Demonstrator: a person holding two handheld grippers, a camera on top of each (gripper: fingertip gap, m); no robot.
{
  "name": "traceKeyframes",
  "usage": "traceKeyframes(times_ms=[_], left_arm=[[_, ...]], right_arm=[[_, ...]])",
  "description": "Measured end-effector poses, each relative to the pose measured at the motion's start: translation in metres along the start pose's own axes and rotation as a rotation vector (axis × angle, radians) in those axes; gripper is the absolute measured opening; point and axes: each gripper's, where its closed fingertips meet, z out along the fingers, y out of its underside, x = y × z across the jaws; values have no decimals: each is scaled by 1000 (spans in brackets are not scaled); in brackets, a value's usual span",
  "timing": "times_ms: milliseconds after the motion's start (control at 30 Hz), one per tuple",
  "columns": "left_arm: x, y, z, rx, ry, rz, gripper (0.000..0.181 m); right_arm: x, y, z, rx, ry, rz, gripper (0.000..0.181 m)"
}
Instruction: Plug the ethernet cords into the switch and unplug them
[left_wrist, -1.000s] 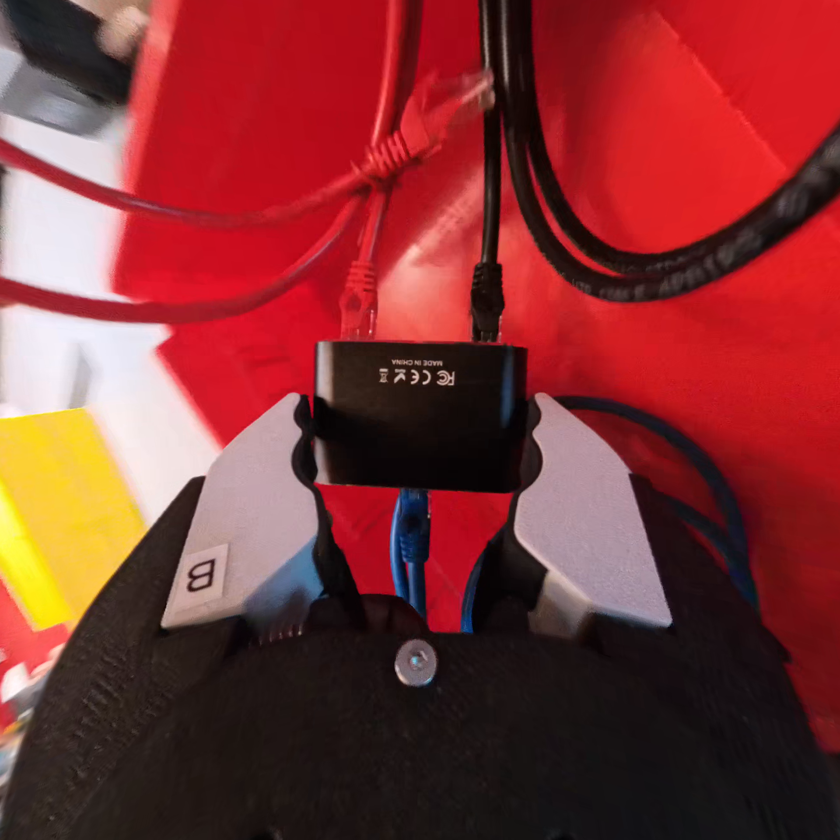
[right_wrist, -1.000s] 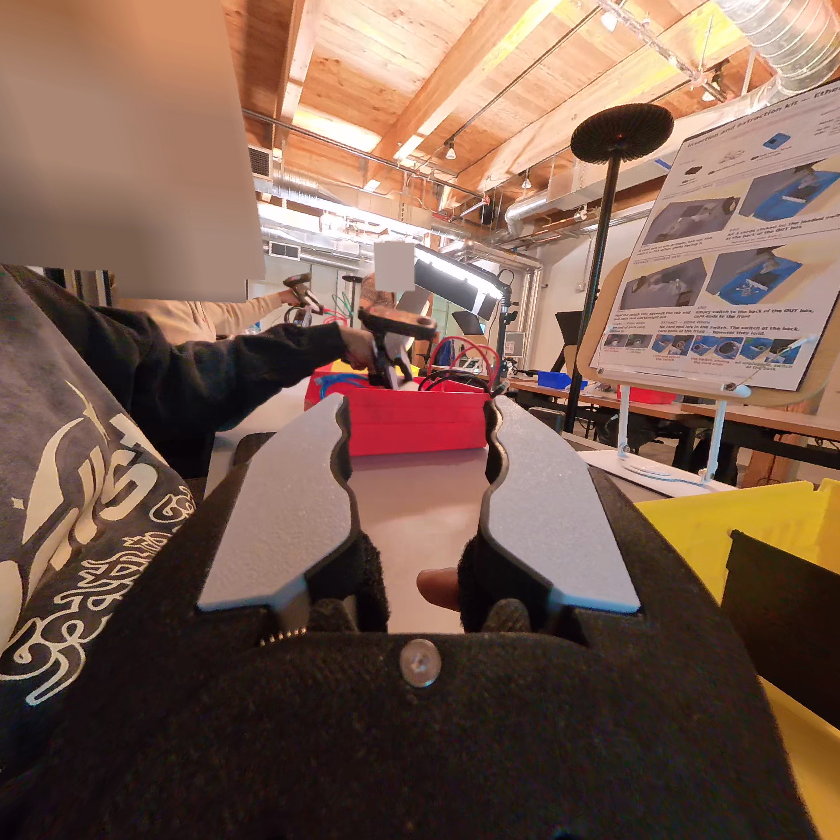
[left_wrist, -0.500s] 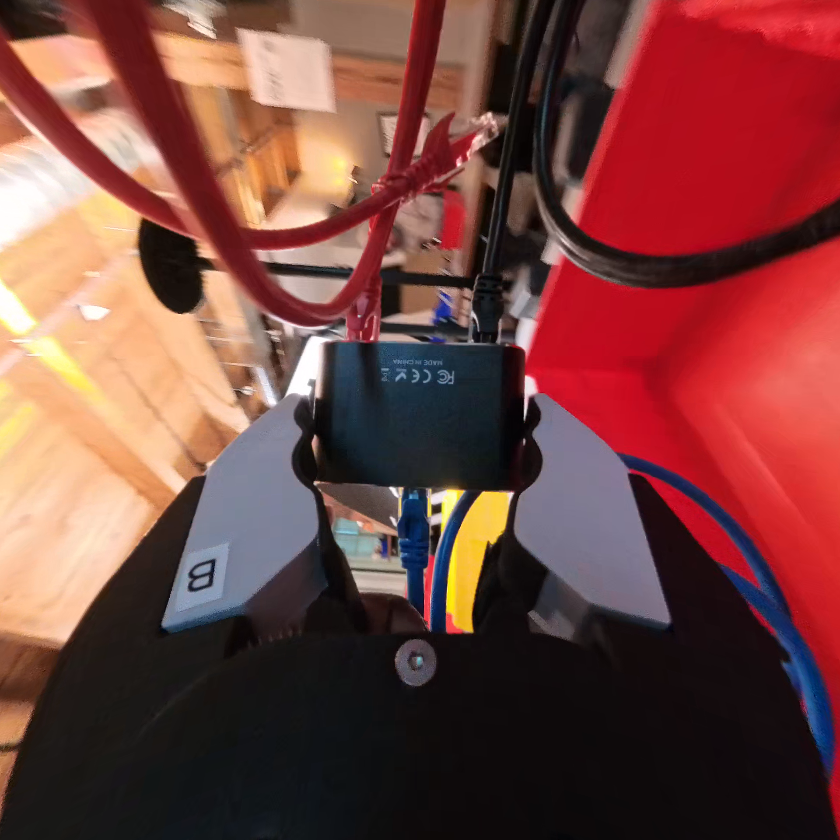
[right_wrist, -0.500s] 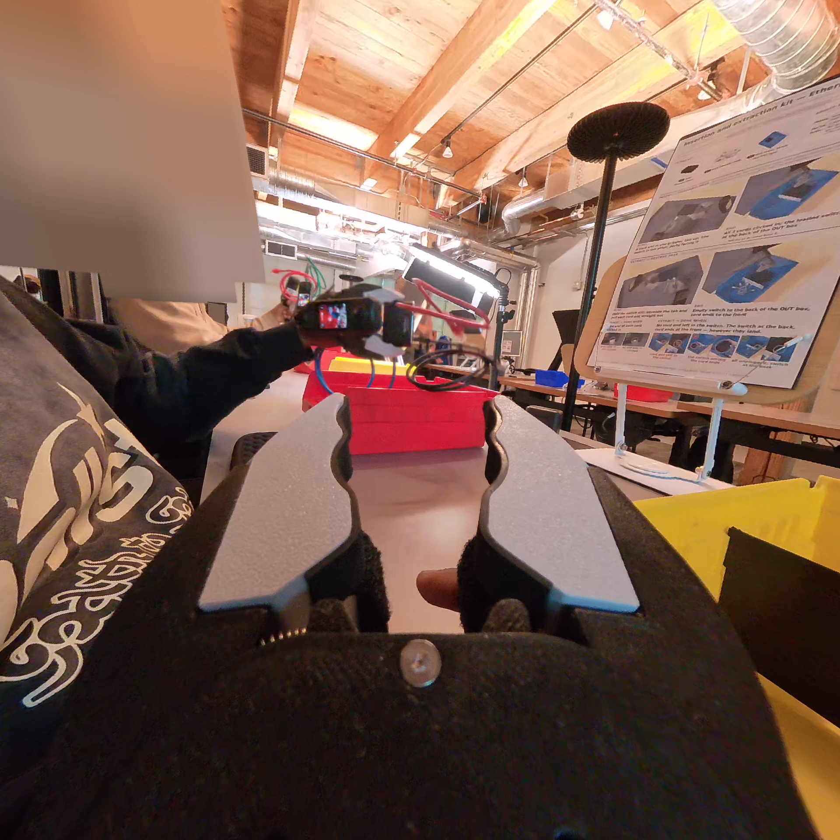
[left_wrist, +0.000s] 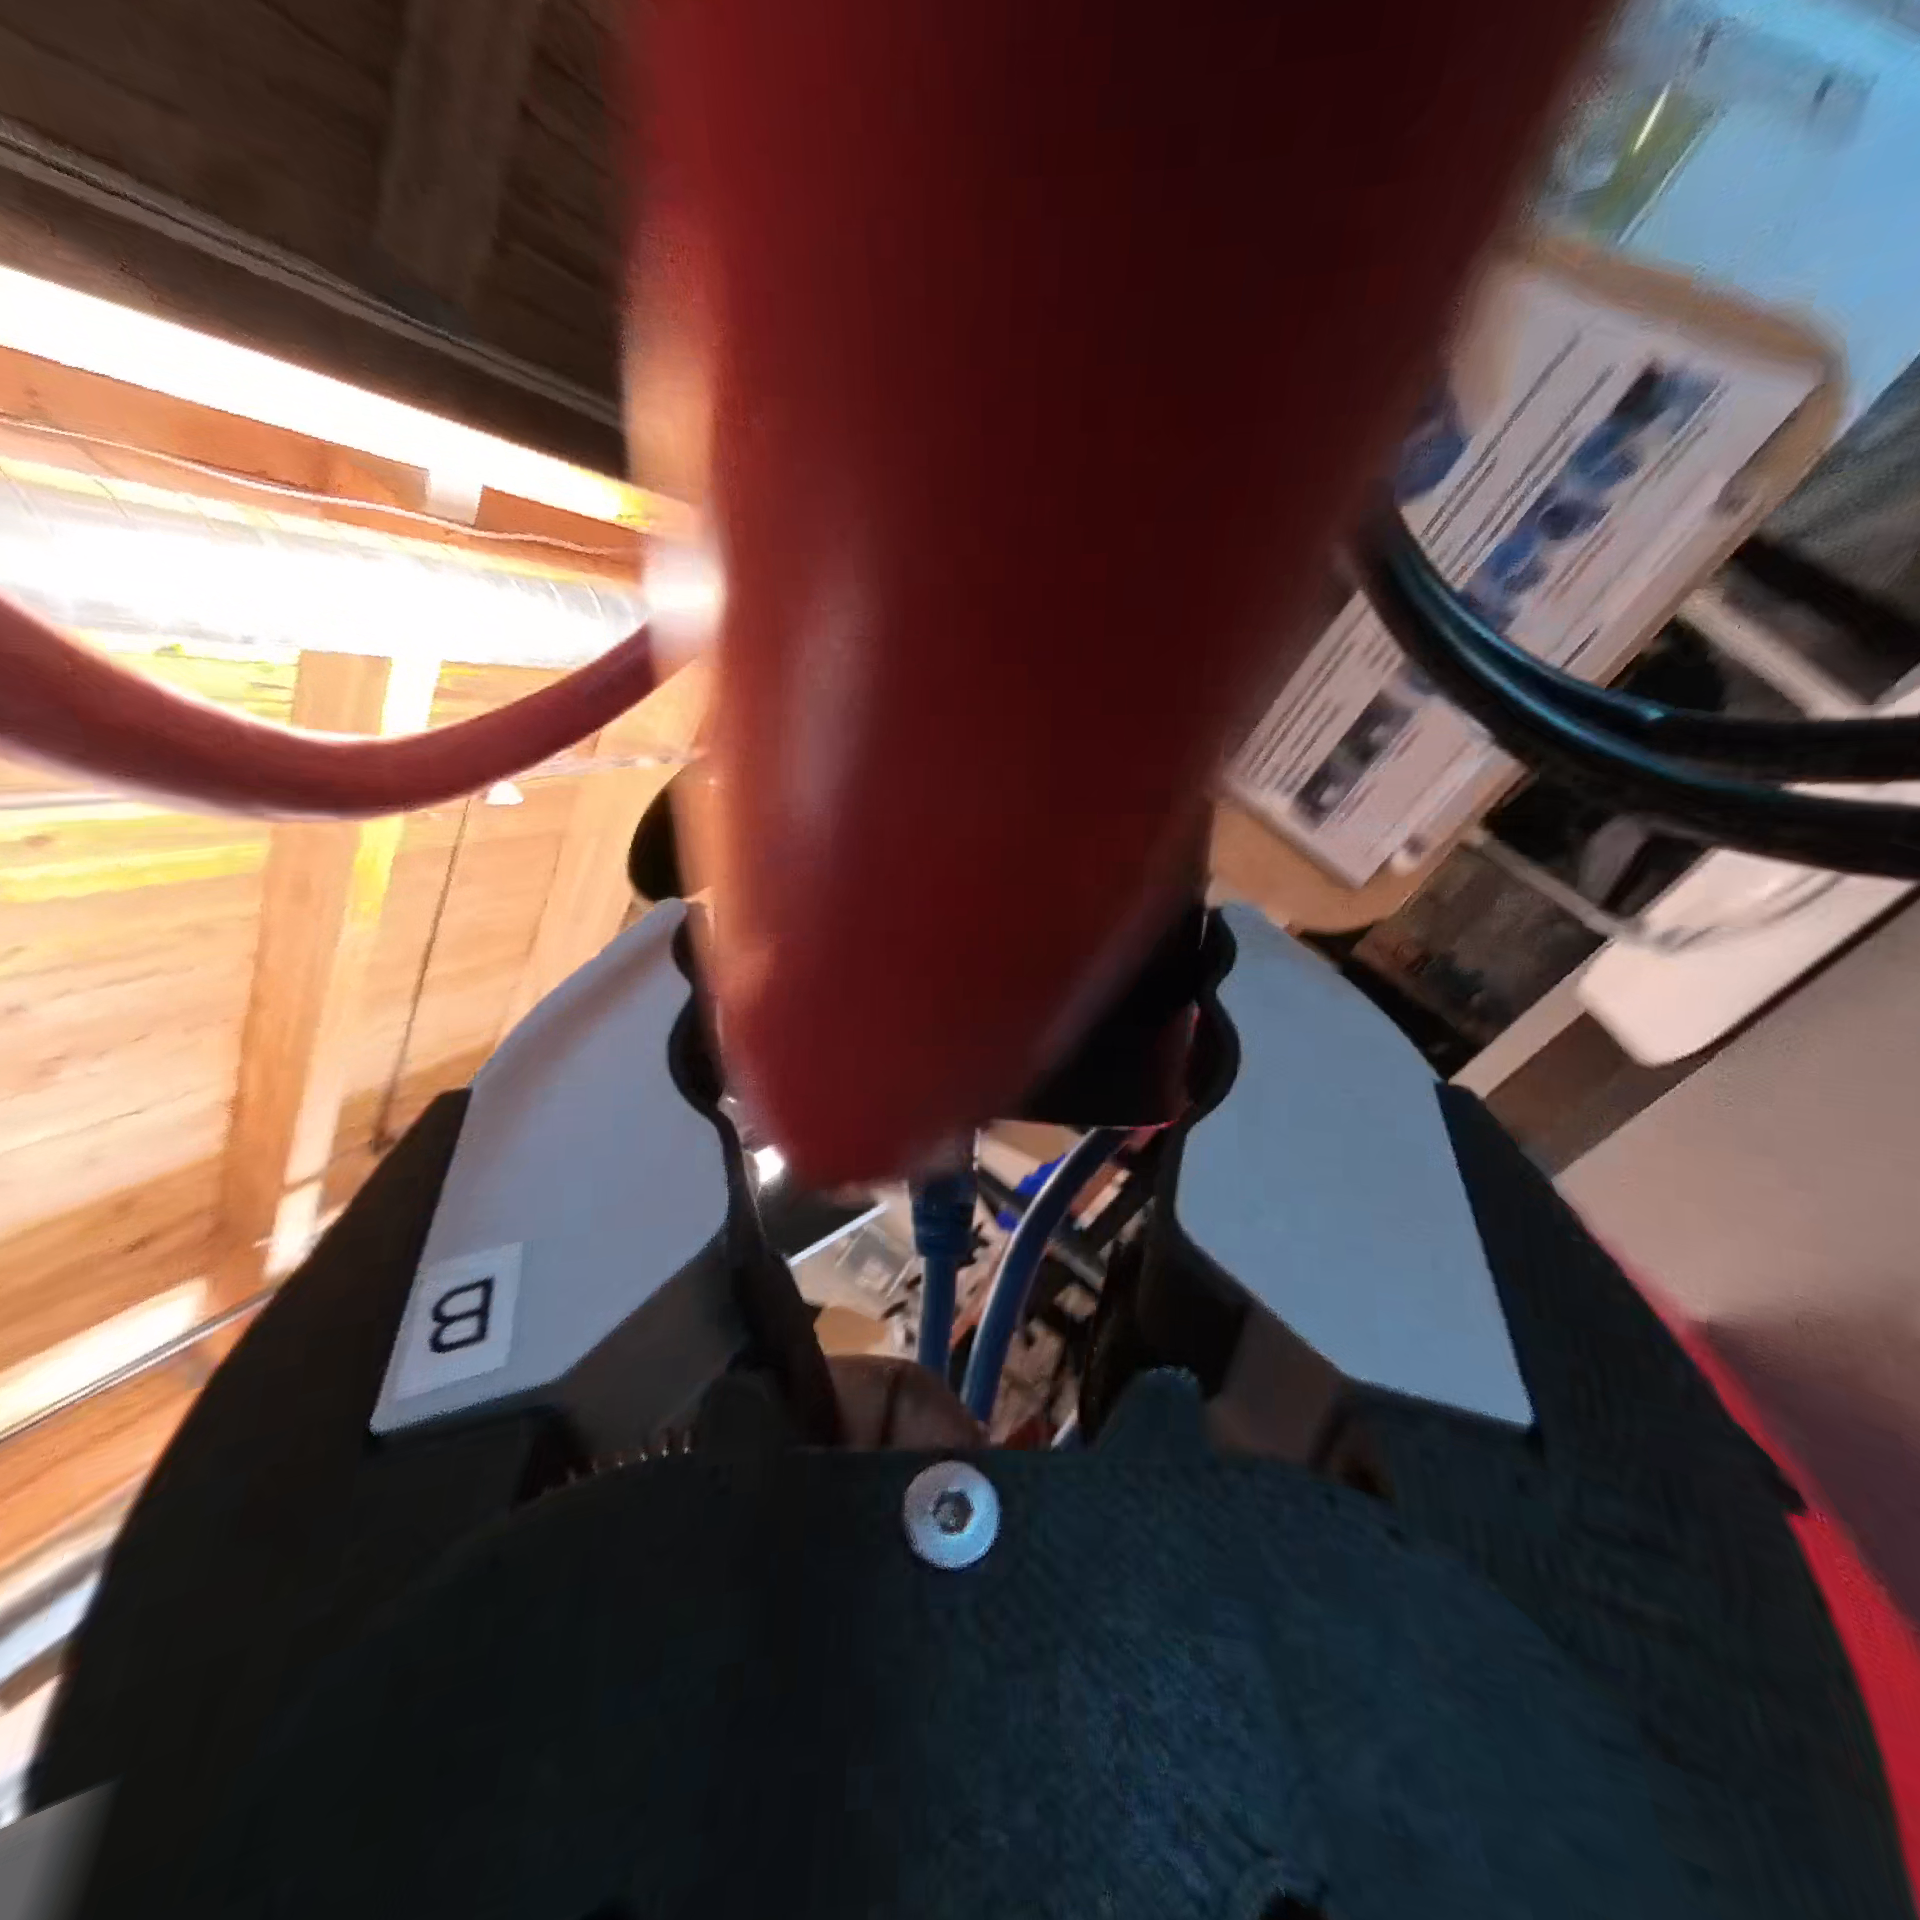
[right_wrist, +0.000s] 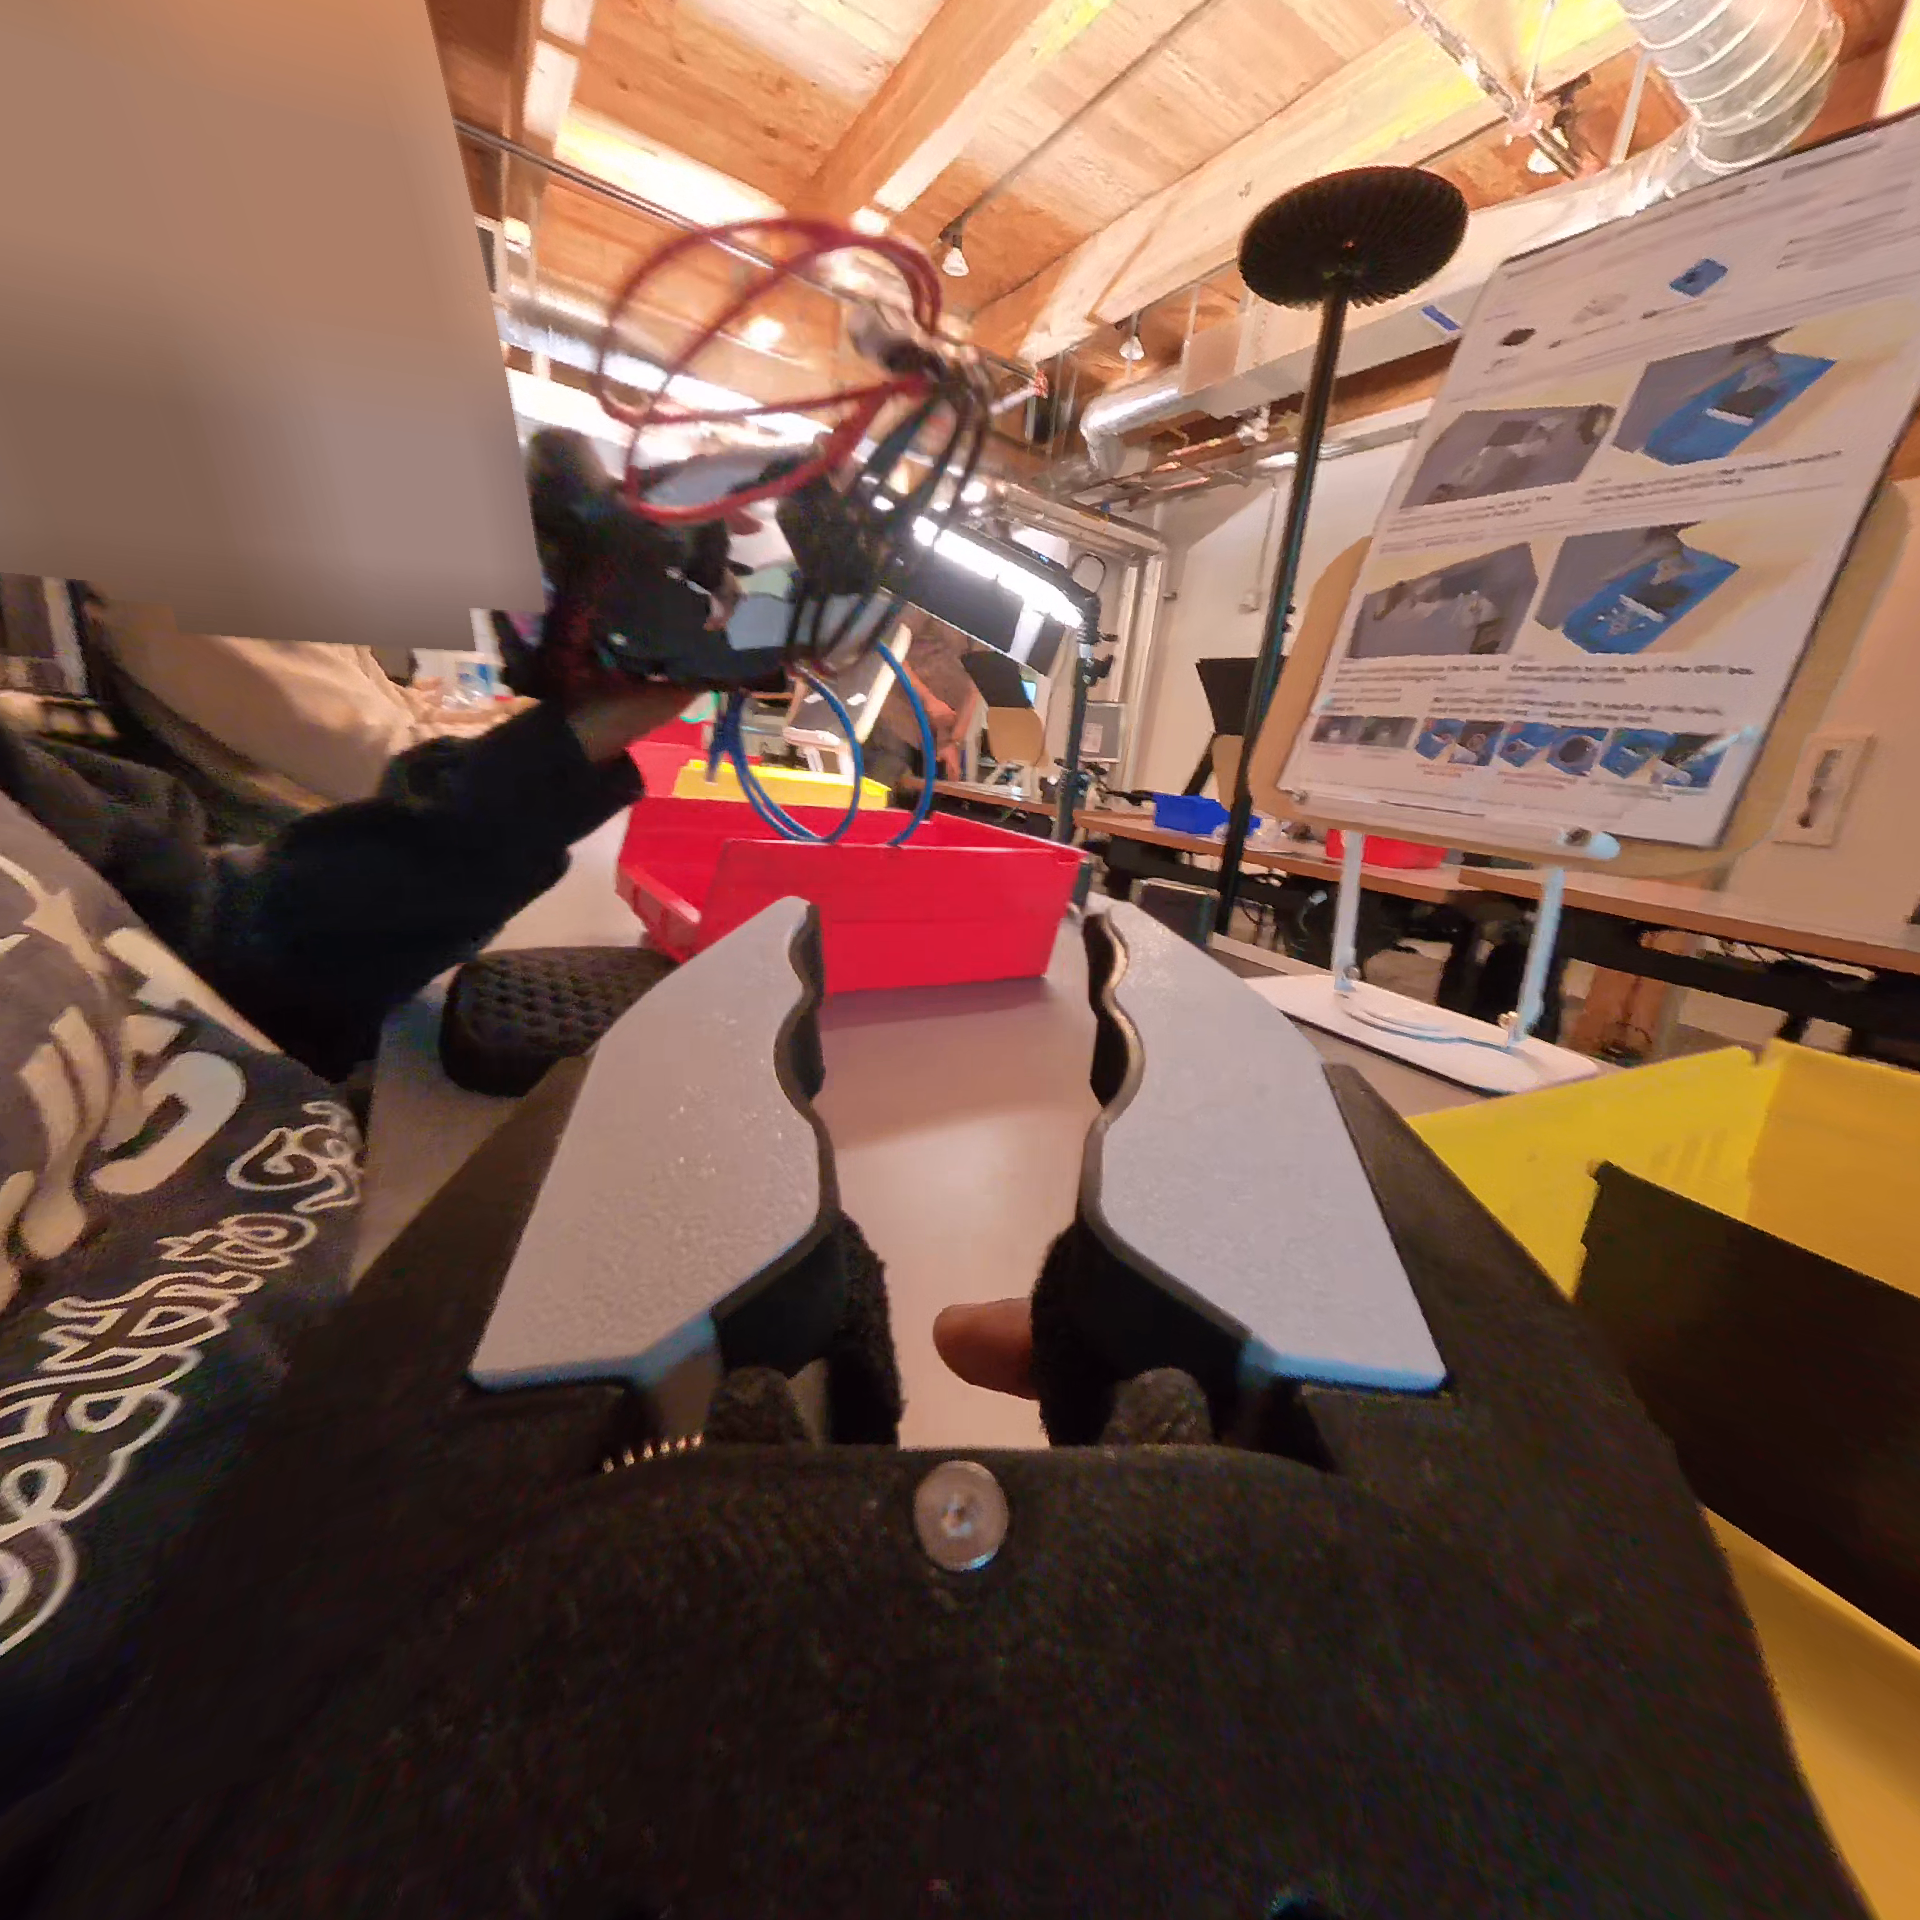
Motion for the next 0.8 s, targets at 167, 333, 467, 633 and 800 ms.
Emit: traceKeyframes(times_ms=[167, 333, 467, 633, 800], left_arm=[[30, -71, -35, 154, 60, -89, 87], [61, -134, -69, 308, 174, -141, 88], [87, -167, -95, 416, 284, -229, 88], [118, -171, -106, 419, 363, -193, 88], [131, -170, -107, 394, 469, -291, 88]], right_arm=[[27, 9, 8, -86, 247, -24, 28], [31, 17, 27, -136, 314, 1, 18], [8, 5, 55, -45, 149, -6, 31], [-28, -28, 71, 169, -4, 30, 31], [-33, -28, 71, 200, -24, 38, 26]])
